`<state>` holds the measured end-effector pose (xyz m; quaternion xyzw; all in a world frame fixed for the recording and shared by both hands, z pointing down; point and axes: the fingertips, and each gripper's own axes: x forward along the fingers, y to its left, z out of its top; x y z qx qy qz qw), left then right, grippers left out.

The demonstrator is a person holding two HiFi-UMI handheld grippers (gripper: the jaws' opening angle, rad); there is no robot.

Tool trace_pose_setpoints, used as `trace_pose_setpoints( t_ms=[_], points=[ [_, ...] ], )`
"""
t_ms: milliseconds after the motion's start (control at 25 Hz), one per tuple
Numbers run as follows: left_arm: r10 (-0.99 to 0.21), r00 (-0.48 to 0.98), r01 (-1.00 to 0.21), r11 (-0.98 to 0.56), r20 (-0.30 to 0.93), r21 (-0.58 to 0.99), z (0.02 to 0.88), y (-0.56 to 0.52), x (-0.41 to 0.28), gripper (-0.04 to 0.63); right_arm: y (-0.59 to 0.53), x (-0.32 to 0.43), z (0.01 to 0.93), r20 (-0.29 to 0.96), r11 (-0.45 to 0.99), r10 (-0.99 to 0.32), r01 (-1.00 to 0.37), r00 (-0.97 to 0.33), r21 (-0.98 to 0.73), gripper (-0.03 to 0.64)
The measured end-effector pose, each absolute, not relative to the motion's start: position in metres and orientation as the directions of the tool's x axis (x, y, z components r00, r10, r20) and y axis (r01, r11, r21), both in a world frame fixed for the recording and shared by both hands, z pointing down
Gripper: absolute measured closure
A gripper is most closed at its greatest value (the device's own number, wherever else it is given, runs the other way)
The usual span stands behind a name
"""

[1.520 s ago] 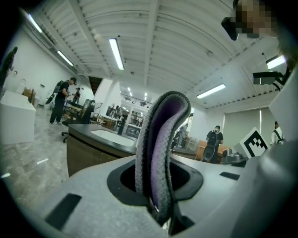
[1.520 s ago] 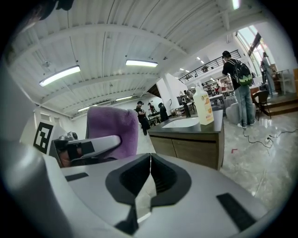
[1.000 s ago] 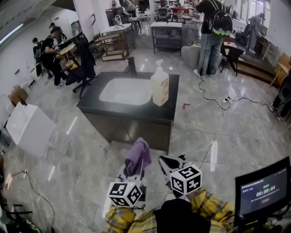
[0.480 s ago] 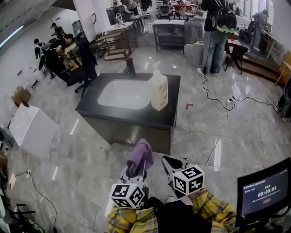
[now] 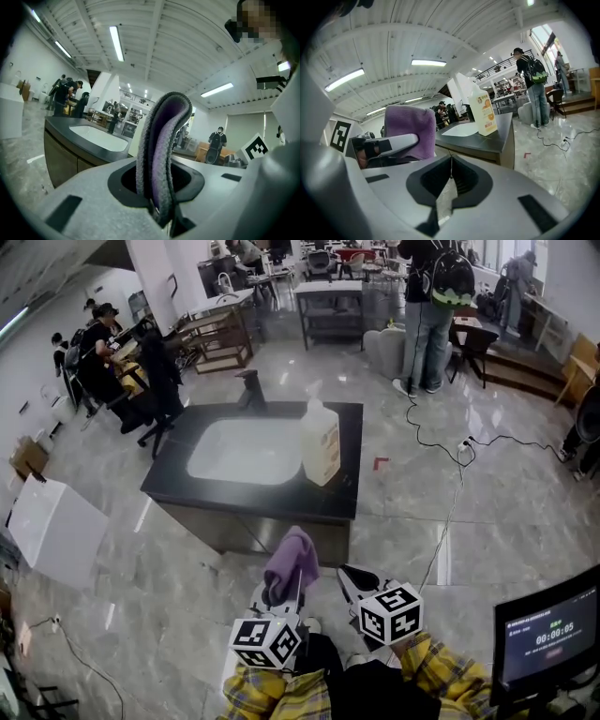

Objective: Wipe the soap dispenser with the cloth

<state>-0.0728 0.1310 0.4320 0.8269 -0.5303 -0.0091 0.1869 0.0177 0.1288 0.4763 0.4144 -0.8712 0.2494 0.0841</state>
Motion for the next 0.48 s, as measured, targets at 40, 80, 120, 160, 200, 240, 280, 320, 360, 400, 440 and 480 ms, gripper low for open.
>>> trace_pose_setpoints(
  t_ms=[40,80,120,160,200,240,280,320,360,400,440,480],
  points=[
    [-0.872,0.454,-0.866,-0.383,0.183,0.321,0.432,0.123,-0.074,0.523,0.122,0.016,0.476,0.354,0.526,-0.688,-0.771,-0.634,-0.36,0.611],
    [-0.865,0.468,-0.859,-0.397,0.182,0.324,0.432,0.114,-0.076,0.523,0.114,0.014,0.475,0.353,0.519,-0.695,-0.776,-0.627,-0.357,0.611],
    [-0.858,0.48,-0.853,-0.409,0.18,0.326,0.432,0.105,-0.078,0.523,0.105,0.012,0.474,0.351,0.512,-0.702,-0.782,-0.62,-0.356,0.611],
    [-0.853,0.49,-0.847,-0.419,0.177,0.325,0.431,0.096,-0.08,0.523,0.097,0.01,0.473,0.349,0.503,-0.709,-0.787,-0.612,-0.357,0.611],
    [-0.848,0.5,-0.843,-0.429,0.176,0.324,0.431,0.087,-0.081,0.523,0.088,0.009,0.473,0.349,0.495,-0.716,-0.792,-0.605,-0.357,0.611],
    [-0.843,0.509,-0.838,-0.439,0.175,0.324,0.431,0.079,-0.083,0.523,0.08,0.007,0.474,0.35,0.487,-0.722,-0.797,-0.597,-0.356,0.611],
    [-0.837,0.518,-0.834,-0.448,0.175,0.323,0.432,0.071,-0.085,0.523,0.072,0.005,0.474,0.351,0.48,-0.727,-0.803,-0.59,-0.354,0.611],
    [-0.832,0.526,-0.83,-0.456,0.176,0.322,0.431,0.062,-0.088,0.523,0.064,0.002,0.474,0.35,0.473,-0.733,-0.807,-0.583,-0.353,0.611],
    [-0.828,0.532,-0.826,-0.463,0.176,0.32,0.431,0.054,-0.092,0.523,0.057,-0.001,0.473,0.349,0.465,-0.74,-0.812,-0.575,-0.352,0.611],
    [-0.823,0.539,-0.823,-0.47,0.176,0.319,0.43,0.046,-0.094,0.523,0.05,-0.004,0.472,0.349,0.456,-0.746,-0.817,-0.567,-0.353,0.611],
    [-0.819,0.547,-0.819,-0.478,0.175,0.318,0.428,0.039,-0.097,0.523,0.043,-0.006,0.471,0.35,0.447,-0.752,-0.822,-0.559,-0.352,0.611],
    [-0.814,0.554,-0.814,-0.486,0.173,0.318,0.428,0.033,-0.099,0.523,0.038,-0.009,0.47,0.351,0.44,-0.757,-0.827,-0.552,-0.351,0.611]
  ],
)
